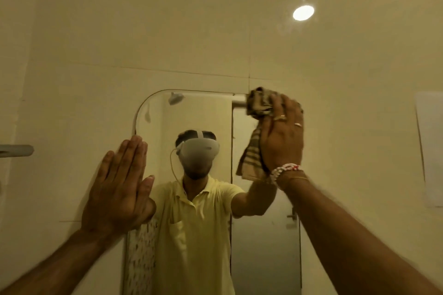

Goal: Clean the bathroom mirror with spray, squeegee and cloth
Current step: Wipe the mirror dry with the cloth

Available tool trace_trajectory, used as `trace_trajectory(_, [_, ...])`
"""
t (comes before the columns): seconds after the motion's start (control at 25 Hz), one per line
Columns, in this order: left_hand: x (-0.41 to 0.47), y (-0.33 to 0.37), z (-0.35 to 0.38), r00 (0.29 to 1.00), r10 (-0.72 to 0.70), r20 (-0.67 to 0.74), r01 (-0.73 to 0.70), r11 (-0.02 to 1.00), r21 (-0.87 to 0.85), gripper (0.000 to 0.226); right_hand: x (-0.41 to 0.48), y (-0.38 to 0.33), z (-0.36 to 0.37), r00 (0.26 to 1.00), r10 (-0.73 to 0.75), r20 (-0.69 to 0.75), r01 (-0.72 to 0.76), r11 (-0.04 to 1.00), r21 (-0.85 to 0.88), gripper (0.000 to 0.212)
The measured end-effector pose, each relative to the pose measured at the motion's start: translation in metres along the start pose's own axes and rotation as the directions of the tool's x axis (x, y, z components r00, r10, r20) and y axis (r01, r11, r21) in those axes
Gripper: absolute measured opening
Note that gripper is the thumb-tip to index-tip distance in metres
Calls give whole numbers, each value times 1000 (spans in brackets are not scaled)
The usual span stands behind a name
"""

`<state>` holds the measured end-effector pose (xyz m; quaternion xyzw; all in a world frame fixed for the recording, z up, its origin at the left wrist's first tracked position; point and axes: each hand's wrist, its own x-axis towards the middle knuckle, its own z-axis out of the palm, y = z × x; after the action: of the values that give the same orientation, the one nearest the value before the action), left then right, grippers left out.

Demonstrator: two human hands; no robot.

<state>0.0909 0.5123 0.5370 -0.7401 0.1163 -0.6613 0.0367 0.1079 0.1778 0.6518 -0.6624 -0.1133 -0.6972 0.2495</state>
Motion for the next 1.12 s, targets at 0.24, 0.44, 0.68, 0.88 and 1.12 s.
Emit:
trace_trajectory(0.24, [-1, 1, -1, 1000, -17, 2, 17, 1000, -16, 69, -10, -1, 4, 978, 197, -70, -197, 980, 11, 53])
trace_trajectory(0.44, [-3, 2, -1, 999, -32, -37, 27, 993, -119, 81, -22, -80, 41, 1000, 12, 6, -12, 1000, -14, 54])
trace_trajectory(0.68, [-4, 2, -4, 988, -58, -145, 17, 964, -266, 80, -71, -184, 94, 904, -405, 138, 400, 914, 66, 56])
trace_trajectory(0.88, [-6, 1, -3, 988, -62, -144, 29, 975, -220, 89, -87, -175, 94, 820, -536, 201, 541, 840, 37, 53])
trace_trajectory(1.12, [-7, -7, 5, 994, -5, -105, -4, 997, -79, 91, -61, -81, 45, 882, -438, 172, 442, 897, 17, 51])
